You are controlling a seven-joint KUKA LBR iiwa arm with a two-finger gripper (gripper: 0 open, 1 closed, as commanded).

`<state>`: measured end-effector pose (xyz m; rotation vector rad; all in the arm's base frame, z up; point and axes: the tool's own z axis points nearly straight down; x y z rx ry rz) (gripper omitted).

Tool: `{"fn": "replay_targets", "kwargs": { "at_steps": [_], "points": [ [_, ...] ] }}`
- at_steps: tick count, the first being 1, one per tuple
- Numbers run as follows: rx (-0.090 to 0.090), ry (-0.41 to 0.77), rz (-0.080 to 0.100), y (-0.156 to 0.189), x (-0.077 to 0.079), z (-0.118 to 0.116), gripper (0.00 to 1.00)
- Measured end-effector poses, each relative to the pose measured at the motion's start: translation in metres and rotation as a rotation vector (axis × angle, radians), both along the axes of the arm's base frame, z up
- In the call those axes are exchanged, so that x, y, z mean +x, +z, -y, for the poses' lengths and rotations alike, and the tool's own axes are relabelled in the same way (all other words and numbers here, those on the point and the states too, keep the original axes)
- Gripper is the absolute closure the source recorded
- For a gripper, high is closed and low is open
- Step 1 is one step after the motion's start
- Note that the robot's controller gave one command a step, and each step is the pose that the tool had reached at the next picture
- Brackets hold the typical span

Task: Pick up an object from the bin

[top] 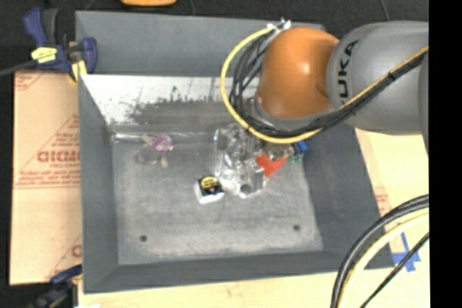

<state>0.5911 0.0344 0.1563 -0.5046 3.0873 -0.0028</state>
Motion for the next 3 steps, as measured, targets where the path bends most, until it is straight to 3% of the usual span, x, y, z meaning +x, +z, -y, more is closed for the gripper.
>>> {"fn": "replay_targets", "kwargs": {
  "at_steps": [1,2,3],
  "points": [
    [-0.003,0.13,0.01,-0.069,0.028,0.067,0.0],
    [-0.001,0.138,-0.005,-0.083,0.047,0.127,0.0],
    [-0.005,0.134,0.002,-0.078,0.05,0.129,1.0]
  ]
}}
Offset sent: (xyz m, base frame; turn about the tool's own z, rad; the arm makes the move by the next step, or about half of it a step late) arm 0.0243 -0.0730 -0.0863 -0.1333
